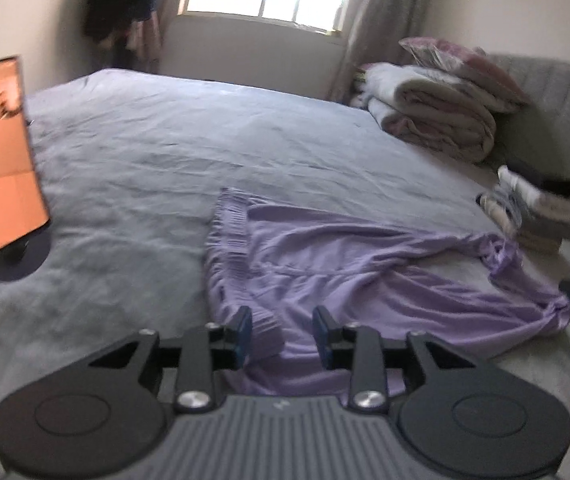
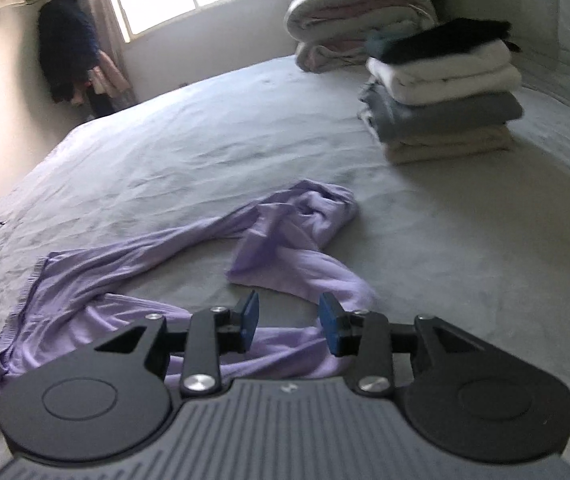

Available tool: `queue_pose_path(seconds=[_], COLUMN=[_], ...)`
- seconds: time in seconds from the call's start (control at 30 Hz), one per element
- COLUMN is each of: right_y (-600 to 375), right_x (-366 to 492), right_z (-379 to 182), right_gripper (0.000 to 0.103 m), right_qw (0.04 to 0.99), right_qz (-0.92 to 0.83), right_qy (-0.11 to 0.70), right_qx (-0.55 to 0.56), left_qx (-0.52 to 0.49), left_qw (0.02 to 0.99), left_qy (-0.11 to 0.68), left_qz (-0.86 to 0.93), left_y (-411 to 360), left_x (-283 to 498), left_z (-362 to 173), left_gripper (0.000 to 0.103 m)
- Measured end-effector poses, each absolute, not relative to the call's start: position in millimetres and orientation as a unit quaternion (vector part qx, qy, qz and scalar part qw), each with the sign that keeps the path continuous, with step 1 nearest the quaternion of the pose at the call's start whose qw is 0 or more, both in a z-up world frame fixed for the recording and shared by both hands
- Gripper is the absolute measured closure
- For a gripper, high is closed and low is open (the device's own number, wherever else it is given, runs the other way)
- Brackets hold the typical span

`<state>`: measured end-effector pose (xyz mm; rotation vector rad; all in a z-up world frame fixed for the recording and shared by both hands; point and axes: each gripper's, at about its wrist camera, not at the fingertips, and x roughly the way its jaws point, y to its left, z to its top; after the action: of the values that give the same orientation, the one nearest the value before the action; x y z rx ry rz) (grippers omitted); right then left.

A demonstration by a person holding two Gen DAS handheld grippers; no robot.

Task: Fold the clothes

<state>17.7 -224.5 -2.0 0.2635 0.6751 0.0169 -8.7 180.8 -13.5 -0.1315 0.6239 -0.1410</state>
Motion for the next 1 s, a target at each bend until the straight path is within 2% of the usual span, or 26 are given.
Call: queue_pose_path(seconds=[0.23, 0.27, 0.3, 0.67, 0.8, 1.0], right_y=[-201, -197, -194, -129, -105, -71], right_x=[23, 24, 25, 6, 0, -11], right_z=[-2, -2, -2, -12, -16, -25], right_gripper=[0.065, 0.065, 0.065, 0.065, 0.065, 0.065], right_qw=[0.933, 0.932, 0.932, 0.916, 0.901, 0.876], right_qz=[0.045, 0.05, 0.055, 0.209, 0.263, 0.327], right_qy=[0.336, 0.337, 0.337, 0.342, 0.34, 0.332], right_qx=[0.124, 0.124, 0.123, -0.01, -0.058, -0.129], left_qx=[0.009, 0.005, 0.001, -0.161, -0.219, -0.268], left_qw=[0.943, 0.943, 0.943, 0.932, 0.916, 0.9], left_qy=[0.33, 0.331, 0.332, 0.322, 0.332, 0.341], left_qz=[-0.032, -0.025, -0.019, 0.028, 0.044, 0.044], left_y=[165, 167, 170, 225, 248, 262], left_x=[5, 5, 5, -9, -13, -13], left_z=[-33, -35, -36, -30, -36, -43], left_gripper=[0.064, 0.065, 0.075, 0.084, 0.096, 0.096])
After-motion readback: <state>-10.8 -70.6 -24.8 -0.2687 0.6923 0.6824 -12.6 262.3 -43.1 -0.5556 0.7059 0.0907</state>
